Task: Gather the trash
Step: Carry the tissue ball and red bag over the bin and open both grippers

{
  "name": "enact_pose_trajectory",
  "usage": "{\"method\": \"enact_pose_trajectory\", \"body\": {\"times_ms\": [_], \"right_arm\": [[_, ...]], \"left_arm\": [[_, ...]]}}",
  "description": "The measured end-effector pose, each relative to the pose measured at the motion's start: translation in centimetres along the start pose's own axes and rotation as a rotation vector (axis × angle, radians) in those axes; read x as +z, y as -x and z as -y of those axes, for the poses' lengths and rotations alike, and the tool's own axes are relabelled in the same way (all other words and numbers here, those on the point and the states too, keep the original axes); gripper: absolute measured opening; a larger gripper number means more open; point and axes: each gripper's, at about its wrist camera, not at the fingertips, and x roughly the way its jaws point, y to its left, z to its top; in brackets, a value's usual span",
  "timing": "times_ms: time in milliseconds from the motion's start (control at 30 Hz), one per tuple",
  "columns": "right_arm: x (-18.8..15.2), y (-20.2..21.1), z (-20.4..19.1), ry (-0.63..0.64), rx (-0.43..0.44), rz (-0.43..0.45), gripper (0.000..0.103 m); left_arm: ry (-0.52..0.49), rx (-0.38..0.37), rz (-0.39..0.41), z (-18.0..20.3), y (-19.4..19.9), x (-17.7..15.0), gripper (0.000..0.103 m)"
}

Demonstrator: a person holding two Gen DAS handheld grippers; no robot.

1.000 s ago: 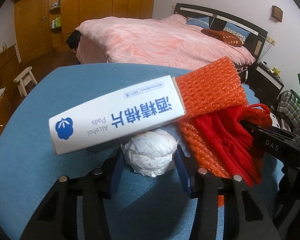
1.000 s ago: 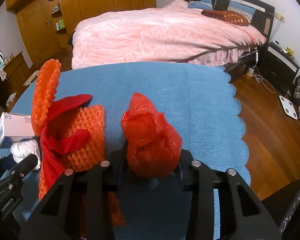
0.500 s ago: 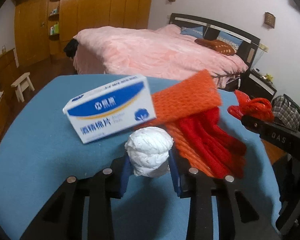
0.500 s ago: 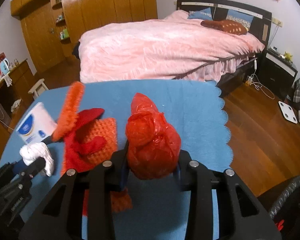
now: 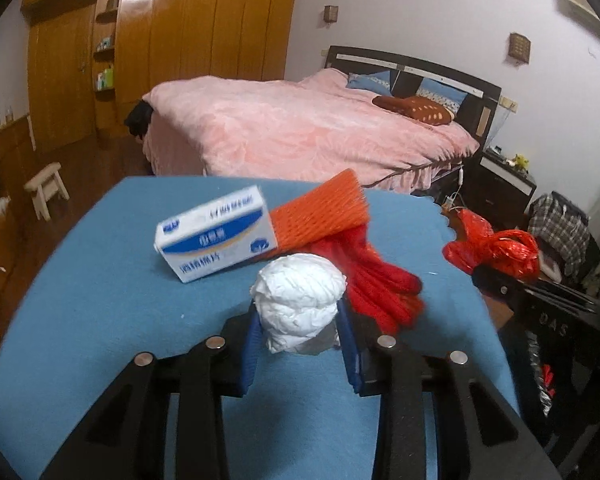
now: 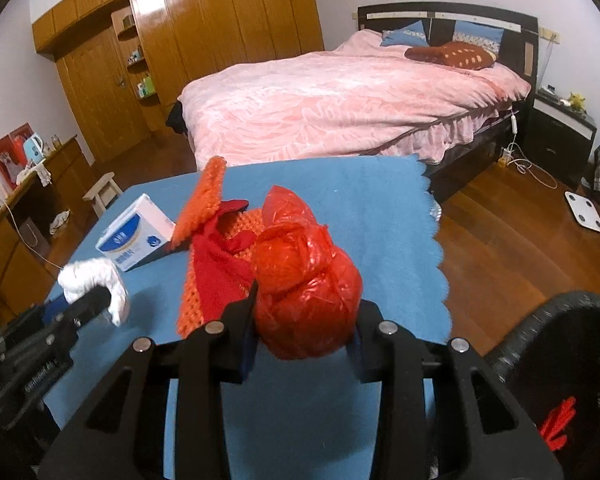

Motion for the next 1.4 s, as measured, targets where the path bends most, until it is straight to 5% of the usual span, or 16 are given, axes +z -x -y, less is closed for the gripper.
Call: {"method": "enact_pose_trajectory", "body": {"times_ms": [733,1400], "right_arm": [[-3.9,13.8,7.6,-0.077,-0.124,0.084,0.035],[-8.9,20.0,17.1,-0.175,-0.321,0.108,0.035]], "left_arm": [[-0.154,-0.218,0.030,12.5,6.1,0.5,0.035],[-0.323,-0.433,0.023,24.5,7.2,-2.1,0.035]]}}
